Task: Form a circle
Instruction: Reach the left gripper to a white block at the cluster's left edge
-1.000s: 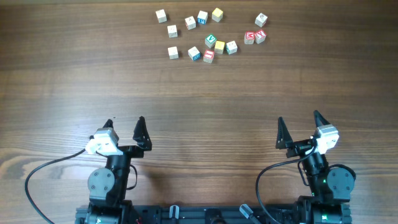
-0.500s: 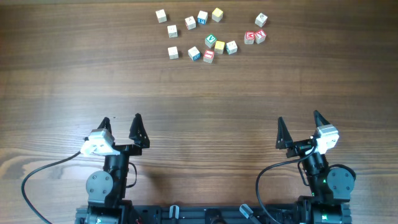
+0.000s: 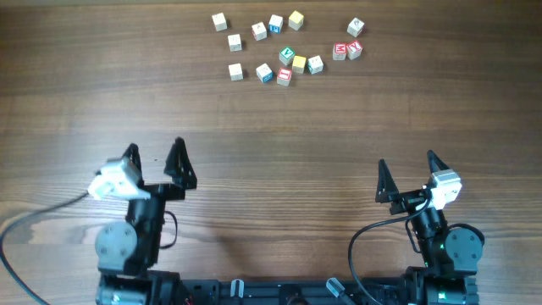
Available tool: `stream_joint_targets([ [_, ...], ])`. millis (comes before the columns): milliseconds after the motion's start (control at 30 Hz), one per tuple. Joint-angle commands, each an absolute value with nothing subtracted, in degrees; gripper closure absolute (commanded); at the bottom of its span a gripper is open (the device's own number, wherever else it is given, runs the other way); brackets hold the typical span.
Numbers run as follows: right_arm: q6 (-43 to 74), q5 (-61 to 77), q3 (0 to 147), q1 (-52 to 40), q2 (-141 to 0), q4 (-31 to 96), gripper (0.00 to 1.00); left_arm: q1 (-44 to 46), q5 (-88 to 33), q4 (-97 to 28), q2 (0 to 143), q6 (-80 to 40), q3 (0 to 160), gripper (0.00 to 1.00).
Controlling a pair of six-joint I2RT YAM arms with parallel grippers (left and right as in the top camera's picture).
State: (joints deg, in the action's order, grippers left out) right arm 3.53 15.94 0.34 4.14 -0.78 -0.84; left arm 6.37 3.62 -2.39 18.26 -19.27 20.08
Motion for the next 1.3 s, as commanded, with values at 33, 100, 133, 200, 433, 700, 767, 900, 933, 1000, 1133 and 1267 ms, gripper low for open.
stream_joint_targets([
  [33, 3.4, 15.0, 0.3, 3.7, -0.4, -1.2, 0.00, 6.7, 2.6, -5.1, 34.0, -19.7, 33.8, 0.00],
  [100, 3.4, 15.0, 0.3, 3.7, -0.4, -1.2, 0.00, 6.7, 0.7, -7.4, 42.1, -19.7, 40.4, 0.00],
  [133, 3.4, 15.0, 0.3, 3.7, -0.4, -1.2, 0.00, 6.7, -0.2, -8.7, 44.9, -19.7, 43.0, 0.00],
  [200, 3.4, 15.0, 0.3, 3.7, -0.4, -1.2, 0.00, 6.7, -1.8, -11.6, 50.9, -19.7, 48.4, 0.00],
  [433, 3.4, 15.0, 0.3, 3.7, -0.4, -1.2, 0.00, 6.7, -6.8, -17.9, 64.9, -14.7, 63.8, 0.00],
  [700, 3.4, 15.0, 0.3, 3.7, -0.4, -1.2, 0.00, 6.7, -10.3, -17.8, 73.6, -13.6, 74.3, 0.00],
  [767, 3.4, 15.0, 0.3, 3.7, -0.4, -1.2, 0.00, 6.8, -13.0, -17.9, 76.4, -13.7, 76.9, 0.00],
  [900, 3.4, 15.0, 0.3, 3.7, -0.4, -1.2, 0.00, 9.6, -13.5, -20.1, 84.4, -13.4, 83.4, 0.00],
  [933, 3.4, 15.0, 0.3, 3.7, -0.4, -1.2, 0.00, 10.4, -13.5, -21.1, 86.3, -12.3, 84.8, 0.00],
  [1000, 3.4, 15.0, 0.3, 3.7, -0.4, -1.2, 0.00, 12.7, -12.9, -23.7, 91.3, -10.5, 88.6, 0.00],
  [1133, 3.4, 15.0, 0.3, 3.7, -0.4, -1.2, 0.00, 16.3, -6.8, -21.6, 99.3, -10.5, 91.0, 0.00],
  [1267, 3.4, 15.0, 0.3, 3.7, -0.4, -1.2, 0.00, 19.0, -7.6, -20.4, 104.8, -10.9, 91.0, 0.00],
])
